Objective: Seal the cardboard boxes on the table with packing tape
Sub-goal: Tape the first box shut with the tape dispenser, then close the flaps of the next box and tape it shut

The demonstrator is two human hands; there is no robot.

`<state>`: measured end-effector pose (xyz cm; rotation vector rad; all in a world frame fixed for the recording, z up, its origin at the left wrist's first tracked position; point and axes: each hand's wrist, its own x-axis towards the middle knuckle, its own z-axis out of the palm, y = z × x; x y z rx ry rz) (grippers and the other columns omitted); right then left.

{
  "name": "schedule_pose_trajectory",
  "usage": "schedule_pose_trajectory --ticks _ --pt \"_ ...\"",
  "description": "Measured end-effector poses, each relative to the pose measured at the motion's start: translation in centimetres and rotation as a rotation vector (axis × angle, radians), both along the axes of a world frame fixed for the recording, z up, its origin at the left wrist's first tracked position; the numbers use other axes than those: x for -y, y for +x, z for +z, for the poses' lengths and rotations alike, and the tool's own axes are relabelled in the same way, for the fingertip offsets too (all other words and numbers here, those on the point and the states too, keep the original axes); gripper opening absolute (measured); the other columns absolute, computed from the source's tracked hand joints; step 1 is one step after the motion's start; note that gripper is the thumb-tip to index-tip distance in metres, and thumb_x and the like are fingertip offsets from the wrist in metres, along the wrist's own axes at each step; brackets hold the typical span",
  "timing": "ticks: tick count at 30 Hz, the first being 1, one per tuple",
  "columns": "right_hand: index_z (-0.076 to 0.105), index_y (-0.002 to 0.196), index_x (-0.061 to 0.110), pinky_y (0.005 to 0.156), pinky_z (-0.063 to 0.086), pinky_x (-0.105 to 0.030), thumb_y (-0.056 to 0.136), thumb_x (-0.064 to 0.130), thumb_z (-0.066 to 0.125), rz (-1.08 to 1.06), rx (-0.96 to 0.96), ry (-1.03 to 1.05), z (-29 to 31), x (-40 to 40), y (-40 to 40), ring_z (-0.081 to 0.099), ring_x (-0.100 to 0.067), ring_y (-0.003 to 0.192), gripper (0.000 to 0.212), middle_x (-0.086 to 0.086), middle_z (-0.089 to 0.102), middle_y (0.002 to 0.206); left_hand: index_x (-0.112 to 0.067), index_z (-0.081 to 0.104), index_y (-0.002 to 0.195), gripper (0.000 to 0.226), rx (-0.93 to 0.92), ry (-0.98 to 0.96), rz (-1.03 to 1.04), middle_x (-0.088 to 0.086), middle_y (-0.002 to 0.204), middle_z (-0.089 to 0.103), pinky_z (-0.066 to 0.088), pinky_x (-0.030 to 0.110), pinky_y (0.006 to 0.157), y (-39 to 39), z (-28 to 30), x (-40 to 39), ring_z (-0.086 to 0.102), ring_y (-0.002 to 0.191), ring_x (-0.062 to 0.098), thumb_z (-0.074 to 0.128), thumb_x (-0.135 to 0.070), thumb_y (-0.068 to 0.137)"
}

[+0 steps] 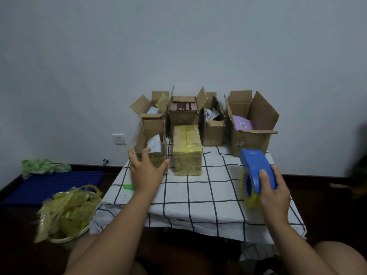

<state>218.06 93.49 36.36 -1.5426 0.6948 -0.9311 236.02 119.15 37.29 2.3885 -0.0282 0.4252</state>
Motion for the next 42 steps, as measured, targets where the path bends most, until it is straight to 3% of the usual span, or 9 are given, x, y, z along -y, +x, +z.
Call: schedule_pose_trajectory --ticks 4,7,17,23,27,31,36,40,42 --pt "0.050 0.145 0.025 0.089 0.042 -0.029 0.099 0.040 0.057 0.000 -0.010 -0.001 0.2 0.1 0.2 0.053 -0.013 0.108 0.049 0.008 0.055 0.120 -0.012 0.038 0.122 0.075 0.012 -0.052 0.025 0.017 0.137 0.031 0.052 0.049 0.082 0.6 -0.1 0.3 0.047 0.115 0.042 0.077 -0.054 0.074" --pt "0.049 0.145 0.025 0.090 0.044 -0.031 0.099 0.040 0.057 0.005 -0.020 -0.007 0.3 0.0 0.6 0.053 -0.014 0.108 0.050 0.007 0.054 0.119 -0.010 0.039 0.113 0.068 0.017 -0.102 0.072 0.015 0.127 0.037 0.050 0.043 0.074 1.1 0.7 0.0 0.052 0.105 0.038 0.080 -0.047 0.074" --pt "0.053 0.143 0.021 0.094 0.046 -0.037 0.098 0.038 0.060 0.039 -0.029 -0.027 0.8 0.2 1.2 0.054 -0.018 0.110 0.049 0.004 0.056 0.122 -0.009 0.041 0.112 0.064 0.279 -0.196 0.113 0.011 0.124 0.038 0.042 0.037 0.074 -0.6 6.2 -4.0 0.045 0.111 0.035 0.080 -0.042 0.072" --pt "0.058 0.137 0.020 0.101 0.048 -0.041 0.093 0.040 0.066 -0.016 0.075 0.013 3.4 -0.5 0.3 0.059 -0.020 0.115 0.049 0.000 0.061 0.129 -0.016 0.036 0.107 0.063 0.444 -0.317 -0.086 0.002 0.120 0.034 0.051 0.035 0.077 -4.0 11.0 -3.7 0.048 0.107 0.026 0.082 -0.037 0.070" --pt "0.062 0.129 0.017 0.087 0.048 -0.026 0.095 0.031 0.066 -0.073 0.233 0.003 7.5 0.4 -1.4 0.062 -0.010 0.096 0.037 0.003 0.064 0.113 -0.018 0.035 0.108 0.061 0.379 -0.379 -0.309 -0.003 0.122 0.034 0.036 0.007 0.074 -7.2 11.7 -0.5 0.042 0.106 0.009 0.081 -0.035 0.073" --pt "0.059 0.122 0.029 0.074 0.045 -0.004 0.096 0.027 0.065 -0.151 0.341 -0.001 10.9 2.1 -4.0 0.059 0.019 0.078 0.027 0.023 0.060 0.098 -0.020 0.037 0.106 0.058 0.278 -0.349 -0.529 -0.007 0.124 0.038 0.033 0.001 0.077 -9.8 10.0 3.0 0.039 0.107 0.002 0.082 -0.034 0.072" --pt "0.061 0.131 0.018 0.085 0.048 -0.014 0.096 0.028 0.065 -0.198 0.354 -0.023 11.0 4.1 -6.5 0.059 0.020 0.084 0.037 0.018 0.061 0.105 -0.038 0.034 0.101 0.055 0.056 -0.217 -0.786 -0.009 0.125 0.039 0.038 0.019 0.085 -10.8 6.1 5.2 0.042 0.117 0.011 0.080 -0.036 0.072" --pt "0.059 0.134 0.016 0.083 0.048 -0.009 0.096 0.026 0.065 -0.197 0.323 -0.004 9.2 5.2 -6.9 0.057 0.023 0.084 0.040 0.019 0.059 0.107 -0.053 0.032 0.117 0.066 -0.174 -0.185 -0.853 -0.011 0.128 0.039 0.047 0.028 0.091 -10.3 3.8 4.3 0.051 0.113 0.009 0.075 -0.038 0.069" --pt "0.057 0.137 0.016 0.080 0.050 -0.009 0.096 0.027 0.065 -0.187 0.308 0.011 8.4 5.5 -6.7 0.059 0.021 0.084 0.043 0.020 0.059 0.106 -0.057 0.028 0.123 0.073 -0.186 -0.108 -0.873 -0.012 0.138 0.032 0.042 0.028 0.098 -9.5 3.0 3.5 0.045 0.122 0.006 0.074 -0.035 0.071"
